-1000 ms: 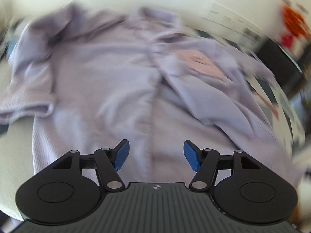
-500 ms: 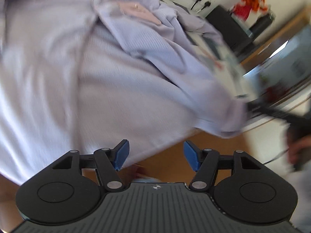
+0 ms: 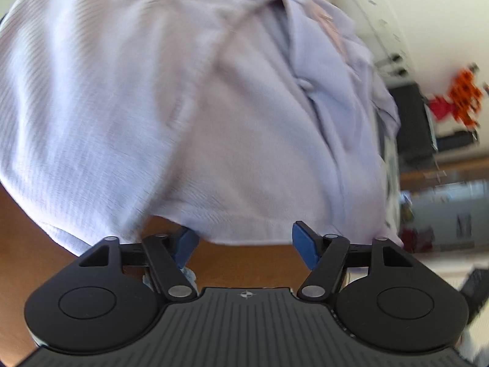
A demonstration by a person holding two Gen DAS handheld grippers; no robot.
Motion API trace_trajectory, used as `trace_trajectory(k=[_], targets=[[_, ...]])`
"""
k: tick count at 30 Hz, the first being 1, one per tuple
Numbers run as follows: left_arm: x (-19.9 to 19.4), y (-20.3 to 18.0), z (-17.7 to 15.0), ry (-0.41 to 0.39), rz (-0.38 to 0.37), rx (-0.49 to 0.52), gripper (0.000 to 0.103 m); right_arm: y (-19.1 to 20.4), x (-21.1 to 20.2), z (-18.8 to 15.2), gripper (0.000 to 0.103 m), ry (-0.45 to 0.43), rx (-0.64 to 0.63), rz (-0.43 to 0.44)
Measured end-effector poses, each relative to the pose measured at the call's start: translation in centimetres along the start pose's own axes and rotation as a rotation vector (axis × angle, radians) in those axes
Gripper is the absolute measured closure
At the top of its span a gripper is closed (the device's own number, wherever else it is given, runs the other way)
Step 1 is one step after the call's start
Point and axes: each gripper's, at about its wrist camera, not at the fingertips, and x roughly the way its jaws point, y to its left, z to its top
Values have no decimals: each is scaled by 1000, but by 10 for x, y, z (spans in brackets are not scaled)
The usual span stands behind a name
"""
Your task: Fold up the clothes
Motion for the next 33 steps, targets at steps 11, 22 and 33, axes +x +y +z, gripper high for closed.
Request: trace_trajectory(k=[11,22,33], targets=[[-19,9,-17,-7,111,5,98,-3,-3,5,68,-1,-41,5],[-31,-39,-6,59,-5,229,62,0,-12,18,98,-42,-33,125],[-68,-79,36,-92,-81,277,45,4,-31,32,70,46,-93,264]])
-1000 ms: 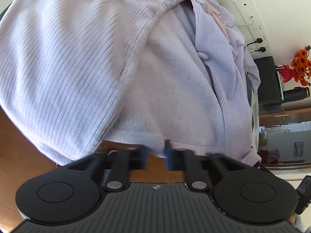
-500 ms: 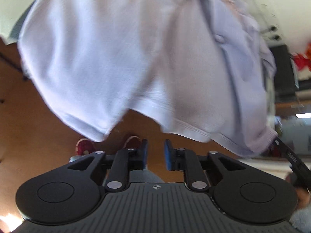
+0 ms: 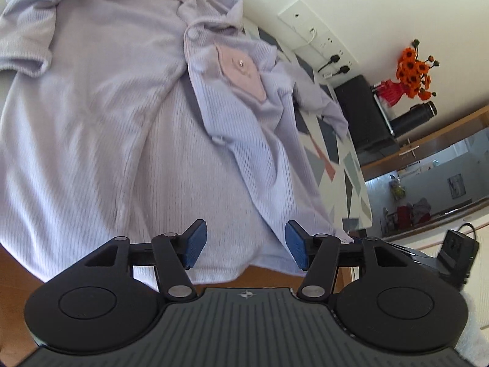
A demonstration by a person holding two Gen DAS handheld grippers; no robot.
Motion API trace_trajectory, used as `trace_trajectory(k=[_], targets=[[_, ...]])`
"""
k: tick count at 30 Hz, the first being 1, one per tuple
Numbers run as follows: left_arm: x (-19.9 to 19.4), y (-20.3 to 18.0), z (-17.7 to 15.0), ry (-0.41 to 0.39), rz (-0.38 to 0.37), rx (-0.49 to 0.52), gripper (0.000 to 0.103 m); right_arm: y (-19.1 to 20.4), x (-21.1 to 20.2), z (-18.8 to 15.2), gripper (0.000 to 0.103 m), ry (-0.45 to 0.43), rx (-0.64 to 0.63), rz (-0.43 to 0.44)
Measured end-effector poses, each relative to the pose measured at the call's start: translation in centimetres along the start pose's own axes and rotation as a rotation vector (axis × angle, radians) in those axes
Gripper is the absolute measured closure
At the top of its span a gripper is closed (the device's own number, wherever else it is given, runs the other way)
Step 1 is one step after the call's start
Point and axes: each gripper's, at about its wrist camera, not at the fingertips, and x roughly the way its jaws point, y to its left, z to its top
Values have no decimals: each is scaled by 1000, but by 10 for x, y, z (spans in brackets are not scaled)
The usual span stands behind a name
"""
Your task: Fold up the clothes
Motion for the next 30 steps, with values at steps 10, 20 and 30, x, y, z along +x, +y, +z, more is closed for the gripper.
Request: trace_trajectory(k=[10,20,30], targets=[[-48,-35,67,-226,3,148,41,-25,-79,104,60,-305,160,44],[-72,-100,149,-489,98,287,29,-67,-103,219,38,-523,231,-60],[48,-75,181,-369,477,182,29,-256,36,241,39,-410,577,-203]])
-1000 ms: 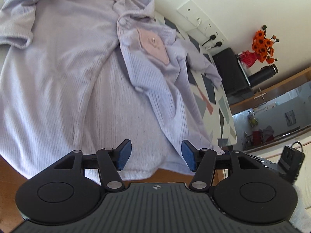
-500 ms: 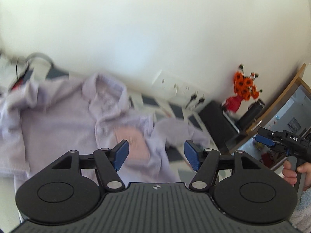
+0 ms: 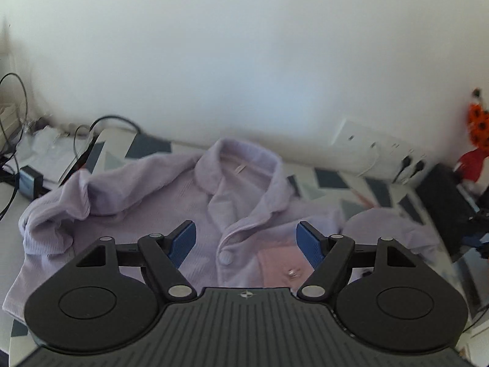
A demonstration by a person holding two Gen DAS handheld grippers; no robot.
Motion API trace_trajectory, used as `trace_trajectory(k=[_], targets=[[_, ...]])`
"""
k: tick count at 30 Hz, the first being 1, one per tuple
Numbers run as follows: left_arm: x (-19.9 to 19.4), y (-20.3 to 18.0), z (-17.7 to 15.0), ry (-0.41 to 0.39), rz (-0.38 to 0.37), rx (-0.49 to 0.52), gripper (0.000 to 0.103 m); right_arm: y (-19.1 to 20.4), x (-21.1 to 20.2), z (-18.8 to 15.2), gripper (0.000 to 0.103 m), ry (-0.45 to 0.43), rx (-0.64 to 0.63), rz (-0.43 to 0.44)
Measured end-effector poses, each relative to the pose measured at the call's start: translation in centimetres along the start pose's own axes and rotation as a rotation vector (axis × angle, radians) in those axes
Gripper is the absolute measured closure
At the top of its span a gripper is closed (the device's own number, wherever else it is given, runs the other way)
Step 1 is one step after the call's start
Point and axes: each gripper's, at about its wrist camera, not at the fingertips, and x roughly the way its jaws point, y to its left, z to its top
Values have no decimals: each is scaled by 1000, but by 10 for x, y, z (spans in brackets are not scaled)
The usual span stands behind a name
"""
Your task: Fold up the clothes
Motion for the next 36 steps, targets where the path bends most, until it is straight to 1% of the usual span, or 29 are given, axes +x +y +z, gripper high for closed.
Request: trace_trajectory(k=[1,3,5,9,11,12,13,14,16,18,20,23,26,27,28,29,30,32,33,36], targets=[[13,-4,-2,21,24,5,29,-20,19,3,43,8,43,-22],[39,-13,-3,46,83,4,29,-54,53,8,43,30,97,-72],[58,-21,-1,60,118,-22,29,-80,79,9,43,48,128,-124],[90,-35,3,103,125,-106,29,-105,118,10,43,68,118,-217],[101,-42,4,114,130,-118,29,-107,135,10,47,86,67,-245],[105,-45,5,117,133,-116,29,-107,140,10,59,89,46,-248],[108,-47,5,119,135,-113,29,-105,142,9,76,88,29,-243],[111,-49,5,123,137,-111,29,-103,144,9,82,87,11,-239],[115,-52,5,132,145,-112,29,-99,146,10,88,77,3,-228],[117,-52,6,141,145,-122,29,-95,146,12,89,59,-4,-218],[117,-51,7,150,123,-138,29,-90,137,17,90,15,-32,-239],[118,-49,9,149,73,-150,29,-90,112,30,90,-89,-64,-338],[119,-50,9,144,19,-151,29,-99,80,41,91,-195,-74,-480],[119,-50,8,143,2,-152,29,-100,71,42,91,-216,-93,-515],[119,-49,7,145,-12,-156,29,-97,64,42,91,-219,-129,-527],[119,-48,6,146,-26,-159,29,-90,59,40,91,-221,-178,-525],[119,-47,4,149,-38,-162,29,-76,55,34,90,-221,-237,-494],[121,-44,0,165,-56,-166,29,-42,48,20,90,-210,-363,-393],[123,-42,-2,174,-58,-169,29,-23,48,10,90,-186,-412,-329],[128,-35,-5,198,-68,-187,29,38,54,-26,90,-71,-522,-104]])
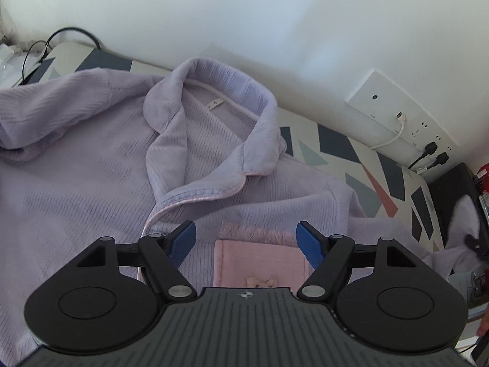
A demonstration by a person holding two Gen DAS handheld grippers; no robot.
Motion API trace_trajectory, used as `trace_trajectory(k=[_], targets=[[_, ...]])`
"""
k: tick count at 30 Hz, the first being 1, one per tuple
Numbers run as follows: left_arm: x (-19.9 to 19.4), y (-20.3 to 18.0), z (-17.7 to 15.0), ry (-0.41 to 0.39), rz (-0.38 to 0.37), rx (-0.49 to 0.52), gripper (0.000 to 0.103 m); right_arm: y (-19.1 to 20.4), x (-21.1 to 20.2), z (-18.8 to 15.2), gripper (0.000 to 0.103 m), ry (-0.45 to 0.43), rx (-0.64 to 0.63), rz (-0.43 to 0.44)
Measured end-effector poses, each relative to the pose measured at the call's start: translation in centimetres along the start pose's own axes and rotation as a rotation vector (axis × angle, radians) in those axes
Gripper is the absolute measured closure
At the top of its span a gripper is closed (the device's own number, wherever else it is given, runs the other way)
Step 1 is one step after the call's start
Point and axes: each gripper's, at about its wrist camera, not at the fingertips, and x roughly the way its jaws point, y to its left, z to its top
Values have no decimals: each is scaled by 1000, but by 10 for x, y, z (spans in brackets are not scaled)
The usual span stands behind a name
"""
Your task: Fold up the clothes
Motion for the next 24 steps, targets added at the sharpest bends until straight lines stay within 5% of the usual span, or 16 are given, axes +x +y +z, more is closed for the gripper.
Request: trace_trajectory(k=[6,10,12,15,20,24], targets=[[6,7,1,27,-24,-12,29,124,8,-28,90,125,-138,294],[11,8,3,38,-33,4,29,163,15,-44,65,257,-182,404],[13,11,4,38,-36,9,29,158,5,-41,63,254,-173,427],[22,14,6,51,-32,4,29,120,-11,-29,41,127,-77,347],[37,8,12,60,-28,19,29,31,29,-10,41,137,211,80],[45,-1,13,66,-18,39,29,-3,75,-20,42,235,347,64]])
